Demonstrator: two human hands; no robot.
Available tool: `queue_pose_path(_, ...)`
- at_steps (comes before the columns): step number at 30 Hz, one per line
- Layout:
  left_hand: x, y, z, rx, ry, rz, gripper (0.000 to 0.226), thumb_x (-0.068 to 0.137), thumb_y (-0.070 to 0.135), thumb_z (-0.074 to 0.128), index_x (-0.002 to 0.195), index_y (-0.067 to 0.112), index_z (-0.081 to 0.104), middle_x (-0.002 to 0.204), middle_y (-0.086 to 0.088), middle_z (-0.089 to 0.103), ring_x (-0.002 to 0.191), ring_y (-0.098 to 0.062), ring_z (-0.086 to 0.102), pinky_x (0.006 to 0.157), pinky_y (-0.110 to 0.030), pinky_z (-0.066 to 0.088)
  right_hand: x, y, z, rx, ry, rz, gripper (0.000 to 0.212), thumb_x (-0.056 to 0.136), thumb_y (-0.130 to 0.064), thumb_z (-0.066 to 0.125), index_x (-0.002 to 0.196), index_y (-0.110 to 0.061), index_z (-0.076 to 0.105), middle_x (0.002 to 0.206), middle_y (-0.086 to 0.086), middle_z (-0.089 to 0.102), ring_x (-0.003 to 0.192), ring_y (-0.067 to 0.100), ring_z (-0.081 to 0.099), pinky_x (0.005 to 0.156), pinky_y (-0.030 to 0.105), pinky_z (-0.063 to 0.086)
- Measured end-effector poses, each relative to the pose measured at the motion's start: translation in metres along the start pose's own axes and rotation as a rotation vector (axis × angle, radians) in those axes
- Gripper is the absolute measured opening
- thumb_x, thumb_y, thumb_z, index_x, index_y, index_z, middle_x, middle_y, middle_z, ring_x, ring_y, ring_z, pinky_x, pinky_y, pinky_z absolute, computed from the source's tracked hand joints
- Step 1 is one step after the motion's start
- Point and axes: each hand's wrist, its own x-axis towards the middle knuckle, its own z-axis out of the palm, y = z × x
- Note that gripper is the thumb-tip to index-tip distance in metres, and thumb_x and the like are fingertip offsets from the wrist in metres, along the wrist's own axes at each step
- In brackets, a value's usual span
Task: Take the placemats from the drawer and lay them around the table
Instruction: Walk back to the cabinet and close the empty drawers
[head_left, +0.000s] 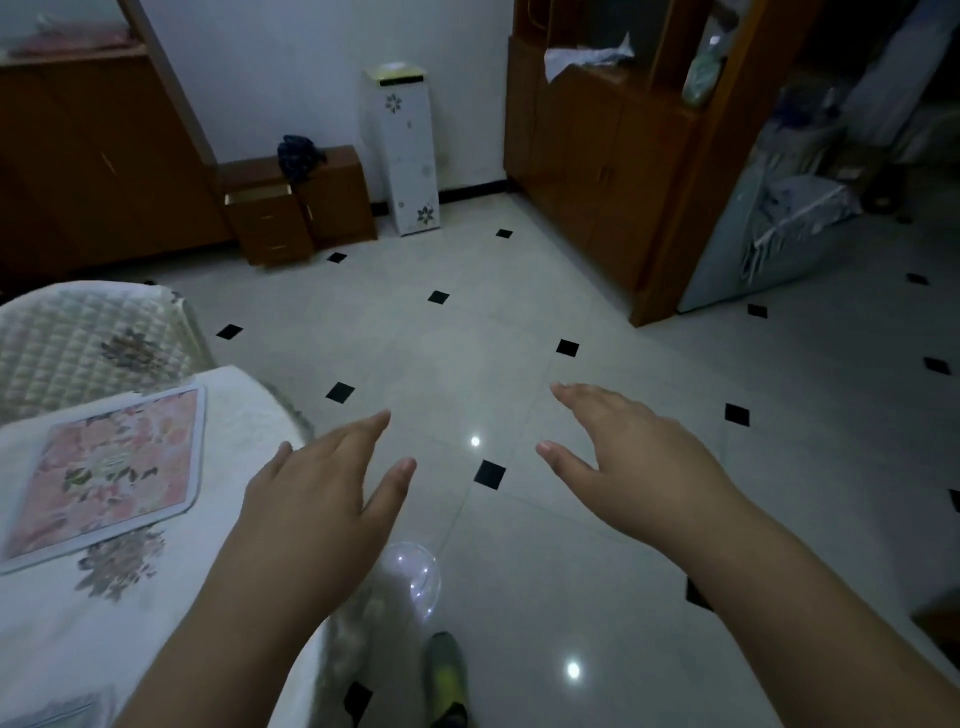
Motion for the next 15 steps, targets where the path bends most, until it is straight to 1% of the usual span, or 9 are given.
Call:
queue_pose_path(2, 0.025, 0.002, 0.007, -0.006, -0.016, 0.009, 0.064, 0.097, 0.064, 0.026, 0.156, 0.041, 0.026, 0.156, 0.015, 0.042, 0.139, -0.010, 0.044, 0.124, -0.040, 0.011, 0.015, 0.007, -0.003, -0.028, 0.000, 0.020, 0.068, 0.098, -0.063, 0.036, 0.158, -0.036, 0.018, 0.163, -0.015, 0.025, 0.146, 0.009, 0.030, 0.115, 0.036, 0.032)
queue_pose_path(3, 0.038, 0.003, 0.010, -0.015, -0.021, 0.013, 0.064, 0.097, 0.064, 0.026, 0.156, 0.041, 0.026, 0.156, 0.015, 0.041, 0.141, -0.010, 0.042, 0.124, -0.040, 0.011, 0.023, 0.011, -0.004, -0.034, -0.003, 0.035, 0.068, 0.099, -0.063, 0.035, 0.158, -0.036, 0.017, 0.163, -0.015, 0.025, 0.146, 0.009, 0.030, 0.115, 0.036, 0.032)
queue_pose_path(5, 0.066, 0.004, 0.013, -0.040, -0.016, 0.032, 0.063, 0.098, 0.063, 0.029, 0.156, 0.041, 0.027, 0.157, 0.014, 0.040, 0.144, -0.011, 0.038, 0.123, -0.042, 0.016, 0.042, 0.016, -0.006, -0.052, -0.006, 0.061, 0.069, 0.098, -0.064, 0.035, 0.159, -0.036, 0.016, 0.163, -0.015, 0.025, 0.146, 0.010, 0.030, 0.115, 0.035, 0.031)
queue_pose_path(7, 0.094, 0.004, 0.014, -0.070, -0.004, 0.068, 0.063, 0.098, 0.063, 0.031, 0.155, 0.039, 0.031, 0.156, 0.014, 0.041, 0.144, -0.012, 0.038, 0.122, -0.043, 0.024, 0.063, 0.020, -0.007, -0.075, 0.001, 0.076, 0.069, 0.098, -0.064, 0.035, 0.159, -0.037, 0.016, 0.163, -0.016, 0.024, 0.146, 0.009, 0.030, 0.115, 0.034, 0.031)
queue_pose_path(8, 0.110, 0.002, 0.014, -0.083, -0.004, 0.083, 0.063, 0.097, 0.063, 0.030, 0.155, 0.038, 0.032, 0.156, 0.013, 0.042, 0.144, -0.011, 0.038, 0.121, -0.043, 0.025, 0.076, 0.020, -0.008, -0.086, 0.001, 0.085, 0.069, 0.098, -0.064, 0.035, 0.159, -0.037, 0.015, 0.163, -0.016, 0.024, 0.146, 0.009, 0.030, 0.115, 0.034, 0.031)
queue_pose_path(9, 0.127, 0.000, 0.015, -0.091, -0.002, 0.095, 0.064, 0.097, 0.065, 0.028, 0.155, 0.038, 0.032, 0.156, 0.013, 0.042, 0.144, -0.011, 0.037, 0.121, -0.043, 0.024, 0.090, 0.020, -0.011, -0.099, 0.003, 0.093, 0.069, 0.099, -0.064, 0.034, 0.159, -0.037, 0.015, 0.163, -0.016, 0.024, 0.146, 0.010, 0.030, 0.115, 0.035, 0.031)
queue_pose_path(12, 0.181, -0.007, 0.016, -0.094, 0.003, 0.125, 0.067, 0.096, 0.067, 0.019, 0.155, 0.039, 0.031, 0.156, 0.015, 0.041, 0.147, -0.009, 0.033, 0.125, -0.044, 0.014, 0.134, 0.016, -0.018, -0.163, 0.008, 0.107, 0.067, 0.099, -0.063, 0.034, 0.158, -0.036, 0.016, 0.162, -0.016, 0.026, 0.145, 0.010, 0.032, 0.113, 0.036, 0.033)
queue_pose_path(13, 0.197, -0.010, 0.015, -0.103, 0.002, 0.132, 0.066, 0.096, 0.066, 0.022, 0.155, 0.039, 0.031, 0.156, 0.015, 0.041, 0.147, -0.008, 0.033, 0.125, -0.044, 0.014, 0.149, 0.015, -0.021, -0.181, 0.016, 0.109, 0.066, 0.099, -0.062, 0.034, 0.158, -0.036, 0.017, 0.161, -0.016, 0.027, 0.144, 0.011, 0.033, 0.112, 0.036, 0.034)
queue_pose_path(15, 0.224, -0.015, 0.011, -0.115, -0.002, 0.153, 0.063, 0.097, 0.062, 0.028, 0.155, 0.037, 0.032, 0.155, 0.014, 0.042, 0.145, -0.009, 0.035, 0.124, -0.043, 0.020, 0.177, 0.009, -0.026, -0.198, 0.024, 0.124, 0.066, 0.099, -0.063, 0.034, 0.158, -0.036, 0.018, 0.160, -0.016, 0.029, 0.143, 0.011, 0.035, 0.111, 0.037, 0.035)
